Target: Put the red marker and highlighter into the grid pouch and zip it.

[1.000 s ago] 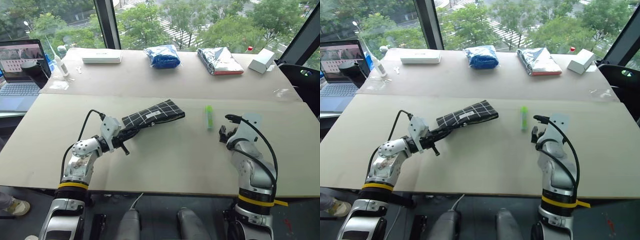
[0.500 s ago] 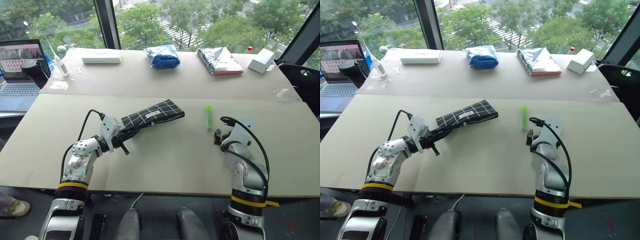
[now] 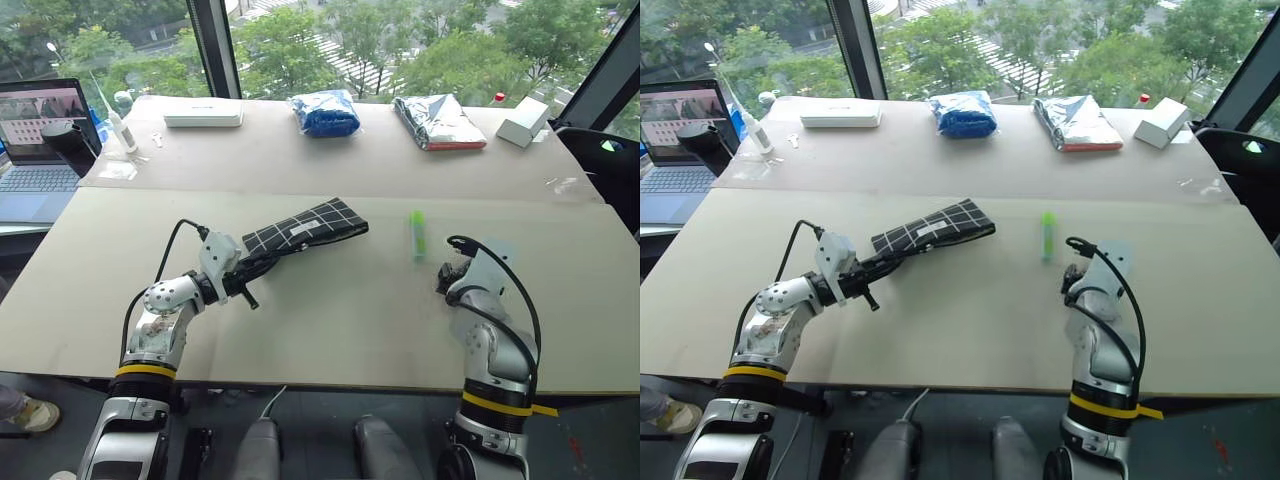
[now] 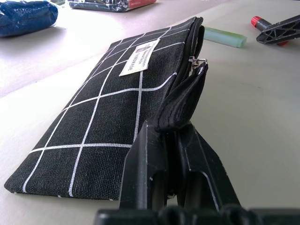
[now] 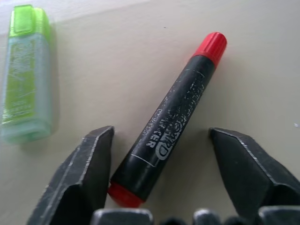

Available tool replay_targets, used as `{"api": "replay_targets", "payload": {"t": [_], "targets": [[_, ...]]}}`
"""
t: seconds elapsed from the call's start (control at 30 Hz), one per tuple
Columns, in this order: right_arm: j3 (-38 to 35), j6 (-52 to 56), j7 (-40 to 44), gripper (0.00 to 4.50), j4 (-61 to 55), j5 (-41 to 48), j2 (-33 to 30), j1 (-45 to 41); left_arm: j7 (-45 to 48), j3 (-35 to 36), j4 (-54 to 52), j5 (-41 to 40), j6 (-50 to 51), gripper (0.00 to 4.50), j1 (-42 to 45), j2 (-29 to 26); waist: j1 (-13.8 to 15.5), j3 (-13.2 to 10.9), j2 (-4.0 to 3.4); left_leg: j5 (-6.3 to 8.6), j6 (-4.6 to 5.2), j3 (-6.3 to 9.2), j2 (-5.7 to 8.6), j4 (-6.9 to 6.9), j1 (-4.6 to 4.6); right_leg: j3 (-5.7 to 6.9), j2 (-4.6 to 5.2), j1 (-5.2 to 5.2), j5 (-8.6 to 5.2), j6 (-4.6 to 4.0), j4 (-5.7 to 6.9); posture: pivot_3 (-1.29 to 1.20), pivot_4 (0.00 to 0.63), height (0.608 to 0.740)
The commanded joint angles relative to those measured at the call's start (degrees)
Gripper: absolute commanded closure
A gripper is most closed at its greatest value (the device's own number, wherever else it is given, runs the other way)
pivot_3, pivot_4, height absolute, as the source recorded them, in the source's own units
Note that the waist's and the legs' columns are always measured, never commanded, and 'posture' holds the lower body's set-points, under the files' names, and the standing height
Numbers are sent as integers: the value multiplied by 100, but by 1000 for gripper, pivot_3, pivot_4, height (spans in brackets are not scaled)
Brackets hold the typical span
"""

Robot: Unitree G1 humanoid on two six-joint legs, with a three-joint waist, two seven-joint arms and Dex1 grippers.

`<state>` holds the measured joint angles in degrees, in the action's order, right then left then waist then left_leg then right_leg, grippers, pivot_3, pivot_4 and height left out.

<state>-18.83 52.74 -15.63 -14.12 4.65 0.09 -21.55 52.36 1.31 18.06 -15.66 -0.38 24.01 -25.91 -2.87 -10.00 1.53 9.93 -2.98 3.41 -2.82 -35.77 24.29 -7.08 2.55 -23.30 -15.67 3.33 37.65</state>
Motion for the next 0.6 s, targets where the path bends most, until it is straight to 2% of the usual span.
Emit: {"api": "replay_targets", "payload": {"t": [0.03, 0.13, 0.17, 0.43, 0.53, 0.6], "targets": [[-59, -115, -13, 2728, -20, 49, 48, -18, -27, 140, -251, -70, 3, 4500, 50, -95, -10, 0, 0, 0, 0, 0, 0, 0, 0, 0, 0, 0, 0, 0, 0, 0, 150, 740], [-86, -140, -5, 3780, -10, 76, 67, -28, -40, 131, -250, -80, 0, 4500, 52, -107, -49, 0, 0, 0, 0, 0, -1, 2, 0, 0, 0, 0, 0, 0, 0, 0, 150, 740], [-100, -147, -6, 3900, -7, 86, 79, -35, -43, 129, -251, -81, -1, 4500, 53, -111, -61, 0, 0, 0, 0, 0, -1, 2, 0, 0, 0, 0, 0, 0, 0, 0, 150, 740], [-379, -219, 179, 3900, 130, 422, 123, -215, -51, 143, -257, -97, -1, 4500, 35, -121, -95, 0, 0, 0, 0, 1, -1, 2, 0, 0, 0, 0, 0, 0, 0, 0, 150, 740], [-324, -562, 614, 3900, 294, 482, -340, -497, -42, 139, -278, -108, 11, 4500, 5, -125, -105, 0, 0, 0, 0, 0, -1, 2, 0, -1, 0, 1, 0, 0, 0, 0, 150, 740], [-80, -1174, 1321, 3900, 370, 495, -921, -768, -17, 136, -305, -122, 31, 4500, -13, -137, -102, -4, -6, 0, 0, -1, -1, 1, 1, -1, 0, 0, 0, 0, -1, 0, 150, 740]]}}
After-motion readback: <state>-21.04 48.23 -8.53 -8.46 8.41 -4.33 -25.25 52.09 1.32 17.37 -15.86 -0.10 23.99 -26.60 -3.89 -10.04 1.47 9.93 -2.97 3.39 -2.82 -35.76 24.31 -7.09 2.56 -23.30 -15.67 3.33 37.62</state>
